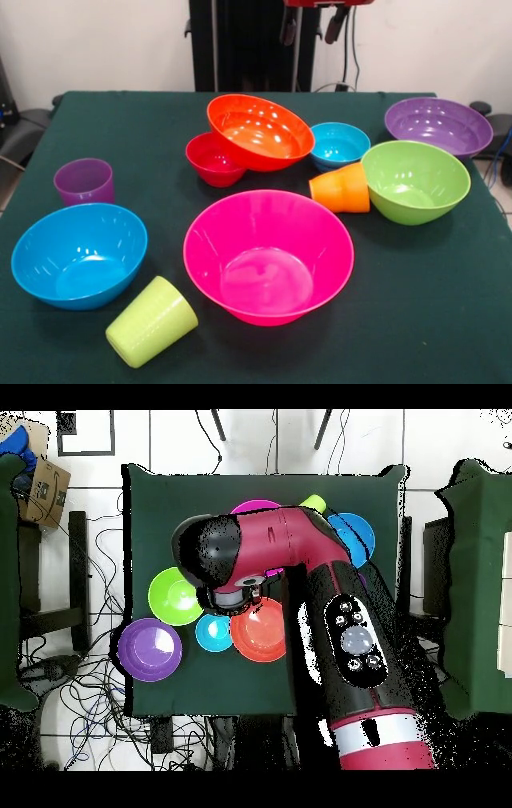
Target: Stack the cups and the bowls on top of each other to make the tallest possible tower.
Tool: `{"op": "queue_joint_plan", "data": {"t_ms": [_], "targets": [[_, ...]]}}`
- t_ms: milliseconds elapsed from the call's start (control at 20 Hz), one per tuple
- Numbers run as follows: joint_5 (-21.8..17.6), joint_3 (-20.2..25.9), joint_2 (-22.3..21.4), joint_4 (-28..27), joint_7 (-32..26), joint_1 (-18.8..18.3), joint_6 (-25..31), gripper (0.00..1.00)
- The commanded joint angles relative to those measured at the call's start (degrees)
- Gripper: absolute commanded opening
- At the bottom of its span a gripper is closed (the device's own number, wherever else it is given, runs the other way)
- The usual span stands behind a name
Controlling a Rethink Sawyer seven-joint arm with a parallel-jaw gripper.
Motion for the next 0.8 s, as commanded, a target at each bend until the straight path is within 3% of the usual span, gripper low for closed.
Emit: {"op": "queue_joint_plan", "data": {"t_ms": [50,300,400,800], "targets": [[-1.3,-1.6,-2.0,4.7,-0.1,-0.1,-1.8,1.0],[-0.3,-3.0,-6.5,14.2,1.1,-2.0,-9.6,1.0],[-0.5,-3.0,-5.9,15.7,1.9,-2.9,-13.8,1.0],[0.5,-3.9,-9.0,22.6,3.8,-3.8,-19.5,1.0]]}}
